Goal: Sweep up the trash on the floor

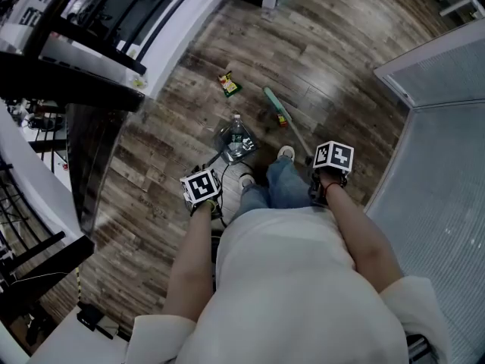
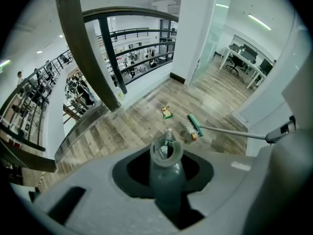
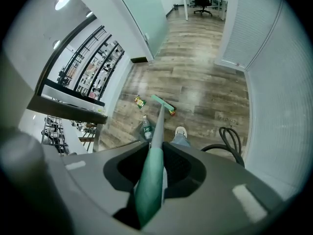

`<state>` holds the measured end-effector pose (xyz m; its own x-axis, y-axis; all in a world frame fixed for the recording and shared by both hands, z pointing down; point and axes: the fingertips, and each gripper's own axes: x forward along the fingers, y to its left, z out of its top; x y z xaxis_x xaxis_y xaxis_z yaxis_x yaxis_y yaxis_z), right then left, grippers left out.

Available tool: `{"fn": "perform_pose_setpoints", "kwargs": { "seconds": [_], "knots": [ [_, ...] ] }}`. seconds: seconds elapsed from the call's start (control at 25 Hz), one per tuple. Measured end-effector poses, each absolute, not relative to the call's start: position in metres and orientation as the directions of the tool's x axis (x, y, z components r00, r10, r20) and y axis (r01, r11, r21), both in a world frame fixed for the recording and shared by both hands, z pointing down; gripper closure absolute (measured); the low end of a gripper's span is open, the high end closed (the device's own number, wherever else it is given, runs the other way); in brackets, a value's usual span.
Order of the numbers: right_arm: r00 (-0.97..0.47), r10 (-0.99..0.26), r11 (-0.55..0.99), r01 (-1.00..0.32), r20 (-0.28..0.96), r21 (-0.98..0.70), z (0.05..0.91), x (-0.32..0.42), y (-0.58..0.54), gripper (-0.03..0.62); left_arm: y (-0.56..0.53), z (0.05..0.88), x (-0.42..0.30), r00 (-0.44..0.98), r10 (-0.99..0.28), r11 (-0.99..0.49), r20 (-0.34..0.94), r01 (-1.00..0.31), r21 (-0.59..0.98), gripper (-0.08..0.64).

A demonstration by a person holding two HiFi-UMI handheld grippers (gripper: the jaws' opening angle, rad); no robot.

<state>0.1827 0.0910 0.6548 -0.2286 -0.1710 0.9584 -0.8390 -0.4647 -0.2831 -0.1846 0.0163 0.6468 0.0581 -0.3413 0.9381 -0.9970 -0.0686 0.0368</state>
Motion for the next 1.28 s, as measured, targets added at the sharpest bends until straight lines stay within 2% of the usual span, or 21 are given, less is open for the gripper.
{"fn": "perform_pose_setpoints", "kwargs": {
  "seconds": [0.88,1.28],
  "knots": [
    [-0.178,-0.127,-0.542,-0.812,0.976,-0.218,0.682,0.263,0.057,0.495,-0.022,0.657,-0.106,0.077,-0.325,-0.133,0.943,-0.99,0.035,0.469],
    [-0.184,-0.067,-0.54,-0.82,0.981,-0.191,0.7,0.268,0.053,0.495,-0.027,0.662,-0.095,0.066,-0.304,-0.132,0.95,-0.991,0.027,0.469]
  ]
}}
